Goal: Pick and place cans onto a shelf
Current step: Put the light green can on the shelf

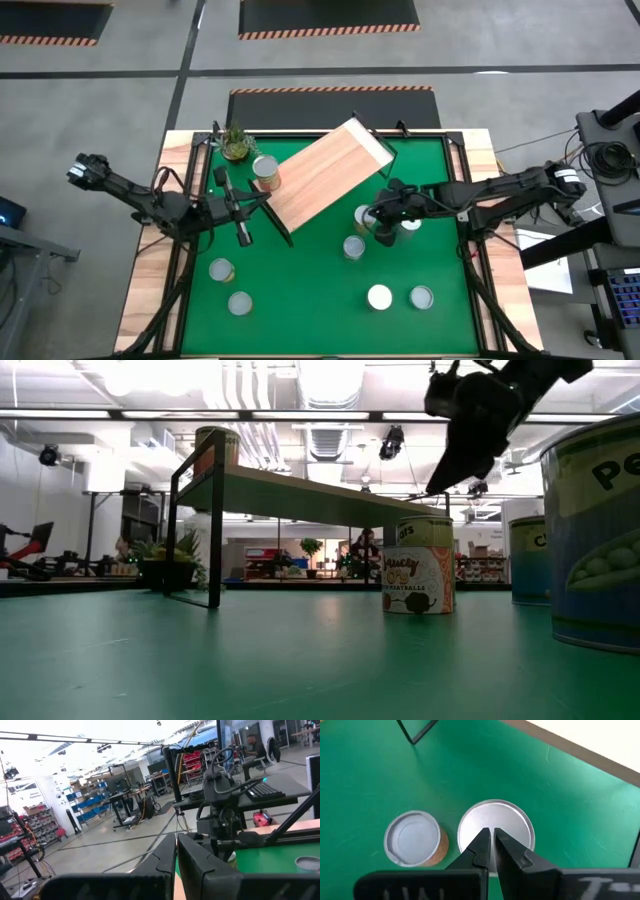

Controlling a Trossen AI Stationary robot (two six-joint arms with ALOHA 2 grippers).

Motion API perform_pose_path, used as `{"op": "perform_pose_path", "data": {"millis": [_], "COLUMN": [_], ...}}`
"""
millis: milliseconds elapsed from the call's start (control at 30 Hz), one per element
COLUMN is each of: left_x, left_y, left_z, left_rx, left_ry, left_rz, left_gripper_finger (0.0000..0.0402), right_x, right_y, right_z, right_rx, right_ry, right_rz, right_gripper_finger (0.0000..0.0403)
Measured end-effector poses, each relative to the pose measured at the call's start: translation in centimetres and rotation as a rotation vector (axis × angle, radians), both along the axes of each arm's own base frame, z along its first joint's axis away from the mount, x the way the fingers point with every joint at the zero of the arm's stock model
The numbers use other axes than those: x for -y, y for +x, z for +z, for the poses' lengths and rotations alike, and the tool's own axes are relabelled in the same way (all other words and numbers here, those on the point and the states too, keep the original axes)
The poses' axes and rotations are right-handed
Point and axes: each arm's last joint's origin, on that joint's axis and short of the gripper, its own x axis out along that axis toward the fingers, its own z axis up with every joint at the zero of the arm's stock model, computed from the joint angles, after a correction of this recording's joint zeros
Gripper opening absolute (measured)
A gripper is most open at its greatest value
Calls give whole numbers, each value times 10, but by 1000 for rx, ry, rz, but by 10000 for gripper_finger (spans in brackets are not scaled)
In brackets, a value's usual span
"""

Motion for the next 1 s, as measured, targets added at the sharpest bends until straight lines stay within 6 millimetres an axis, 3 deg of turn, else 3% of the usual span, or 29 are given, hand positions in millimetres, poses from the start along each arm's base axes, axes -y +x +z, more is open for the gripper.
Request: {"op": "perform_pose_path", "data": {"millis": [200, 333, 467, 800, 900, 1000], "left_x": [0, 0, 0, 0, 0, 0], "left_y": [0, 0, 0, 0, 1, 1], "left_z": [0, 0, 0, -1, -1, -2], "left_rx": [-6, -9, -10, -18, -19, -19], "left_ry": [18, 24, 25, 29, 29, 29], "left_rz": [2, 4, 4, 4, 5, 5], "left_gripper_finger": [0, 0, 0, 0, 0, 0], "right_x": [-1, -1, -1, -1, -1, -1], "right_y": [14, 17, 20, 16, 14, 14], "right_z": [6, 10, 12, 6, 2, -7], "right_rx": [-8, -29, -44, -182, -202, -228], "right_ry": [-16, -7, -4, -12, -17, -19], "right_rz": [20, 8, 3, 2, 6, 7], "right_gripper_finger": [15, 48, 117, 334, 375, 385]}}
